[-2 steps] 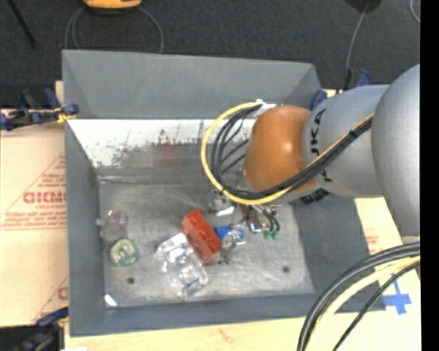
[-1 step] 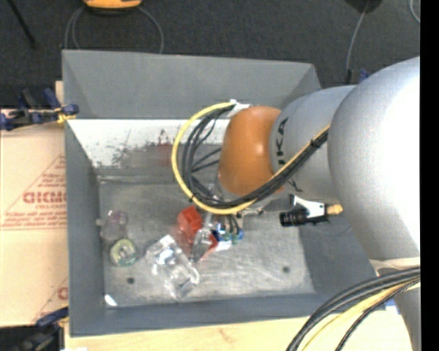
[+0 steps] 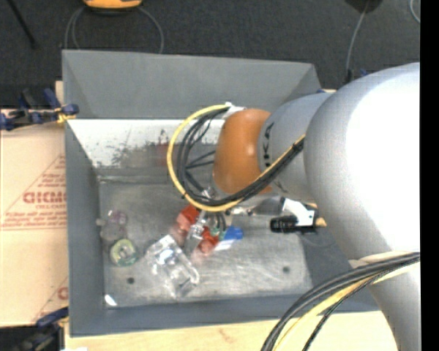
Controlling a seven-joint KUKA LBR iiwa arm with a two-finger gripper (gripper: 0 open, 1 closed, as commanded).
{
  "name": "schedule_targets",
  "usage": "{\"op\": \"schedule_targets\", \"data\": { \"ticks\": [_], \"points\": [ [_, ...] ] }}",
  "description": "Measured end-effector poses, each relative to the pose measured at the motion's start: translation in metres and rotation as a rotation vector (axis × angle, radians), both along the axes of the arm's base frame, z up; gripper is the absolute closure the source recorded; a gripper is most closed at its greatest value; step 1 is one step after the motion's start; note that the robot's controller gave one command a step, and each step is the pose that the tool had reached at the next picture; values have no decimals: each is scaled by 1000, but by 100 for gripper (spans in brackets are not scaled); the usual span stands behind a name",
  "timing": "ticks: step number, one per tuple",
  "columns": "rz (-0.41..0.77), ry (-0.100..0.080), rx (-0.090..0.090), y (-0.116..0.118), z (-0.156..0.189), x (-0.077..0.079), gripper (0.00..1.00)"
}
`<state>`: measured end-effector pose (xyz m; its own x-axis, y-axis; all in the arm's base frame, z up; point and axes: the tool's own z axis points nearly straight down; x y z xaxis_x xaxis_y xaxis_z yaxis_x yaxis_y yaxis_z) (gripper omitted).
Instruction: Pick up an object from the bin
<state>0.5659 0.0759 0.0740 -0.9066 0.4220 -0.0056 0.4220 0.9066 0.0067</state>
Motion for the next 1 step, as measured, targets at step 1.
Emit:
{"op": "schedule_targets", "data": {
  "ticks": [1],
  "points": [
    [8, 1, -4, 0, 2, 2, 0]
  ]
}}
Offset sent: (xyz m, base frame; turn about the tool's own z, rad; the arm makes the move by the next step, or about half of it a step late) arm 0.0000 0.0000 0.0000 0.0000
